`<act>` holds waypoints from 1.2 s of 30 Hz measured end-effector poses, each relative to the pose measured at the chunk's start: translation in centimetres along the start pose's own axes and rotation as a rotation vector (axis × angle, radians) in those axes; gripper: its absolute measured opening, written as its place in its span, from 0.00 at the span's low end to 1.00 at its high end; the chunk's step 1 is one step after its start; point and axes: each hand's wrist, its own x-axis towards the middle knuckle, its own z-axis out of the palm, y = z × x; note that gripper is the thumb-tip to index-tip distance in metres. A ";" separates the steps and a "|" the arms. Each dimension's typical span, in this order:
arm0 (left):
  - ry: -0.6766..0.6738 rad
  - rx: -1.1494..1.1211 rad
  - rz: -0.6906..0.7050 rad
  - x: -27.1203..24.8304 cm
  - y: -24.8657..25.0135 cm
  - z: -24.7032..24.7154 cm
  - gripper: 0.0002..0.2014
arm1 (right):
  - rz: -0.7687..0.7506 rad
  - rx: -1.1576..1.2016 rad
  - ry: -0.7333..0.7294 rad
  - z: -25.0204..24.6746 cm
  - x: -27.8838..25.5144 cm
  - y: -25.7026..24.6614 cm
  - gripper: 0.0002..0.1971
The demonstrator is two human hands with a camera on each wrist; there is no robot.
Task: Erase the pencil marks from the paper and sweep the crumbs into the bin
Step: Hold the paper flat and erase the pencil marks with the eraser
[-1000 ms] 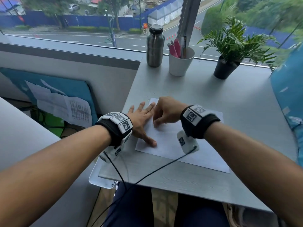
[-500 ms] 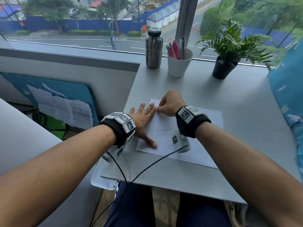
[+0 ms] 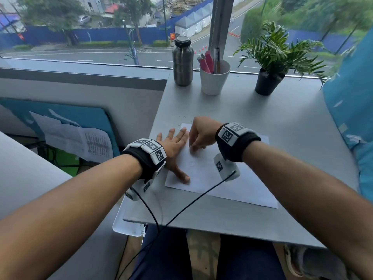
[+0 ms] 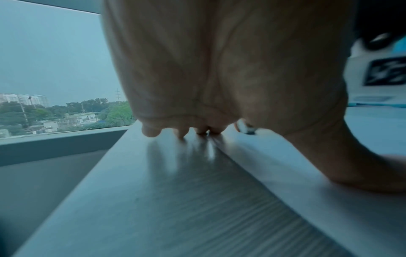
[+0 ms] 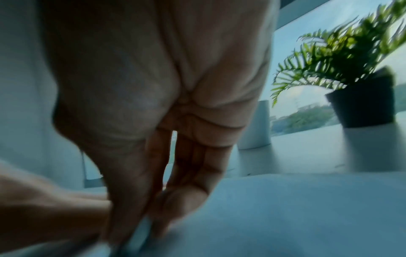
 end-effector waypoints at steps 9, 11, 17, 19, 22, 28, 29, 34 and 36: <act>0.009 0.085 -0.054 0.1 0.3 -0.3 0.79 | -0.094 -0.007 -0.071 0.6 -1.2 0.5 0.05; 0.011 0.105 -0.061 0.1 0.6 -0.4 0.79 | -0.071 0.010 0.017 0.0 -0.4 1.1 0.06; 0.009 0.125 -0.071 0.1 0.9 -0.5 0.77 | -0.055 0.097 0.131 0.8 -0.5 1.4 0.06; 0.004 0.132 -0.076 0.2 0.9 -0.6 0.77 | -0.100 0.074 -0.032 1.1 -1.4 0.9 0.05; -0.004 0.143 -0.083 0.0 1.1 -0.8 0.76 | -0.026 0.121 0.117 0.1 -0.4 1.8 0.07; -0.003 0.145 -0.086 0.1 1.0 -0.6 0.77 | -0.050 0.115 0.164 2.1 -2.3 0.7 0.06; 0.000 0.145 -0.087 0.1 0.9 -0.5 0.76 | -0.066 0.122 0.099 2.1 -2.7 0.6 0.06; -0.015 0.132 -0.087 0.2 1.0 -0.5 0.77 | 0.091 0.128 0.309 0.0 -0.9 2.7 0.07; -0.012 0.140 -0.089 0.2 1.0 -0.4 0.77 | 0.073 0.112 0.299 1.0 -1.2 2.1 0.05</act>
